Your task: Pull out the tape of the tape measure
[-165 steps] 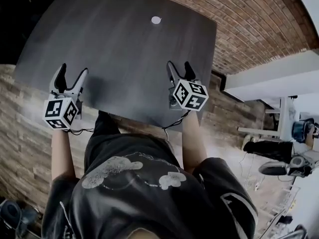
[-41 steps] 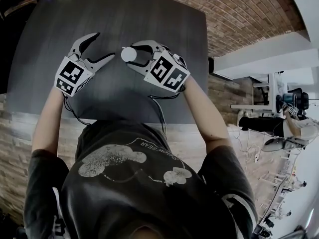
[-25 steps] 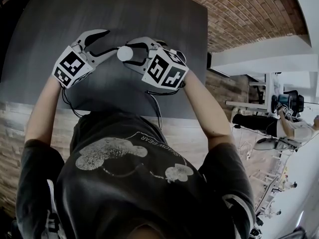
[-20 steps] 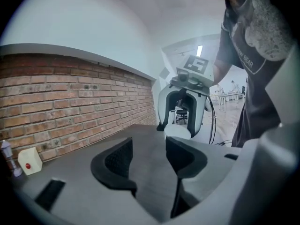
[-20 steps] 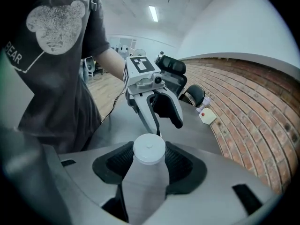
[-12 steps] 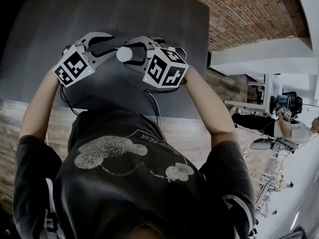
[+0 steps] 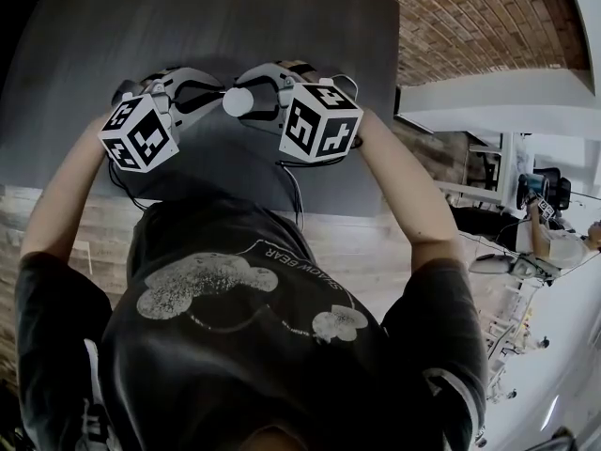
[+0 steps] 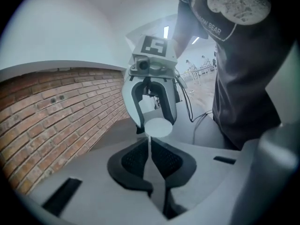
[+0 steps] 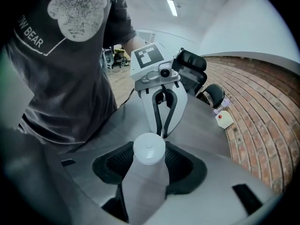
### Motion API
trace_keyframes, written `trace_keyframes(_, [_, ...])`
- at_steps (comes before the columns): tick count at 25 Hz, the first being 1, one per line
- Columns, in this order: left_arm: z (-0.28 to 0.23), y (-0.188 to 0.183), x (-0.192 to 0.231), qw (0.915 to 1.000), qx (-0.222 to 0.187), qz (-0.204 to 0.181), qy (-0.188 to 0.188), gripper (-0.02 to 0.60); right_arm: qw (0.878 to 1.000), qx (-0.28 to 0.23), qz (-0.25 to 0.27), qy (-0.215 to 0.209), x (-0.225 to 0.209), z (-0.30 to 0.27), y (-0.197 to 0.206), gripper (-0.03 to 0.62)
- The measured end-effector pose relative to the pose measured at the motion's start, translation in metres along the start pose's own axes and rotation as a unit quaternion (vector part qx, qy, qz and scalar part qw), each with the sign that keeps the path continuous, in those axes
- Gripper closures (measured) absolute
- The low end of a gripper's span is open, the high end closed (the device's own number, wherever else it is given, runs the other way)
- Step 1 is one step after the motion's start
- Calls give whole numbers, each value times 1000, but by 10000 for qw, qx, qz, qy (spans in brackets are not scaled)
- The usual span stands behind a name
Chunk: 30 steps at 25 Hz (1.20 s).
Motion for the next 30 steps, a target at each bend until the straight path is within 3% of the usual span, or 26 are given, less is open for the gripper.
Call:
trace_keyframes(5, [-8,3,-3,10000,41,-42,8,568,10000,32,-19,-20,0,-2,7,364])
trace_keyframes(10, [-8,0,5,9985,2,550,-68,571,9985,-284,-436,165,-5,5,7,364])
trace_keyframes(13, [-10,-2,11,9978,61,652,-144,571,9965,-426,-658,291,-9,10,9,364])
trace_keyframes(23, [-9,-6,30,9959,170,720,-526,571,9897,-597,-1091,709,-20,25,13,365])
trace_keyframes(30, [6,-3,54,9903,212,1050,-889,571,9807,-812,-1471,1000,-25,38,27,364])
Point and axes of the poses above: the fingertips, and each gripper's own axes: z backward along the fingers, x to its left, y out of its underside, the point moved 1 cm from there along z, backward along the fingers, and after that the axes turned 9 degrees about -y, right-handed, at the moved point
